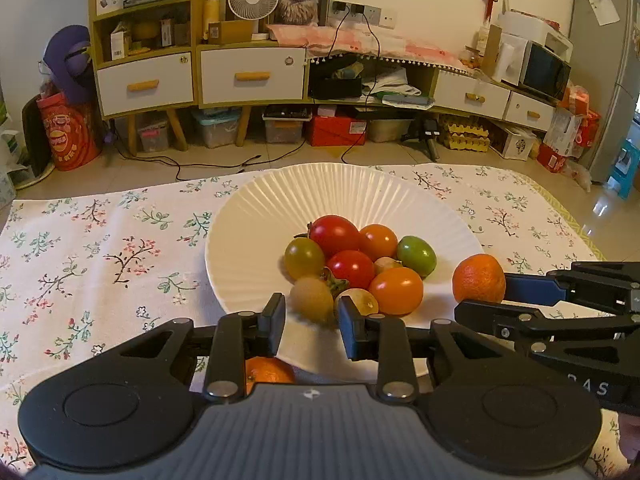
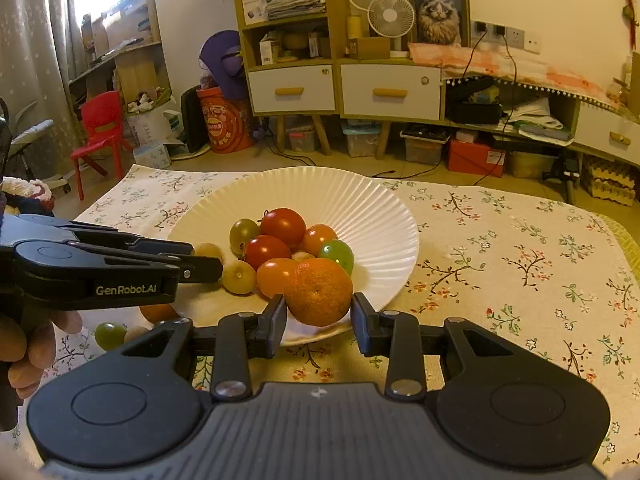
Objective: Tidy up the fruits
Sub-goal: 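Lower the tan fruit and tangerine into the white bowl and open both grippers, then withdraw both grippers from the bowl toward the remaining fruits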
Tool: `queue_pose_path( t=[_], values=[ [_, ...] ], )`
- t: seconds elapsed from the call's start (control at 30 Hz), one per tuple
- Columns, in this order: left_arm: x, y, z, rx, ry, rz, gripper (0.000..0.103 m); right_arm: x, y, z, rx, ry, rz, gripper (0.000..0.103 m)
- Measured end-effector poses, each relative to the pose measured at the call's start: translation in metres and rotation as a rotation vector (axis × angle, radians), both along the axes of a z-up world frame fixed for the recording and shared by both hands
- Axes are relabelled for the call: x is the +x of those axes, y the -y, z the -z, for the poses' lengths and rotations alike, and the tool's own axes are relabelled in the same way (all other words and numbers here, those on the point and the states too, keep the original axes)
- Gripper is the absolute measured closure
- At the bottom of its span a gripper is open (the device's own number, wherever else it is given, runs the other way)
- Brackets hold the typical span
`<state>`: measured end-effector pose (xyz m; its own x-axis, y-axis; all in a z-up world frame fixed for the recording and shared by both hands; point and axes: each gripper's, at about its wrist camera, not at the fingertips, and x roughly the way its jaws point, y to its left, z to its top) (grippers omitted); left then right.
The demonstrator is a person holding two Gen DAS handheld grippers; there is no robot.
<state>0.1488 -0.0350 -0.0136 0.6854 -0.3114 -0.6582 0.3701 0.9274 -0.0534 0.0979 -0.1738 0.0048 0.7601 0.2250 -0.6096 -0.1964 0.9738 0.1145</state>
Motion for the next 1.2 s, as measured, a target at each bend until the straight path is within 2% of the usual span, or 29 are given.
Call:
queue_pose_path(
  t=[0.07,0.23,0.9,1.2],
  values=[
    [0.000,0.001,-0.001,0.001,0.000,0.006,0.073,0.000,0.001,0.000,0.002,-0.002,0.001,0.068],
    [-0.004,0.000,-0.004,-0.001,0.012,0.012,0.056,0.001,0.002,-0.002,0.022,-0.010,0.001,0.061],
    [-0.042,-0.031,-0.015,0.002,0.056,-0.031,0.021,-0.016,-0.015,-0.014,0.009,0.013,-0.042,0.024],
    [-0.056,-0.046,-0.012,0.003,0.043,-0.072,0.009,-0.021,-0.019,-0.016,0.019,0.014,-0.032,0.017]
  ],
)
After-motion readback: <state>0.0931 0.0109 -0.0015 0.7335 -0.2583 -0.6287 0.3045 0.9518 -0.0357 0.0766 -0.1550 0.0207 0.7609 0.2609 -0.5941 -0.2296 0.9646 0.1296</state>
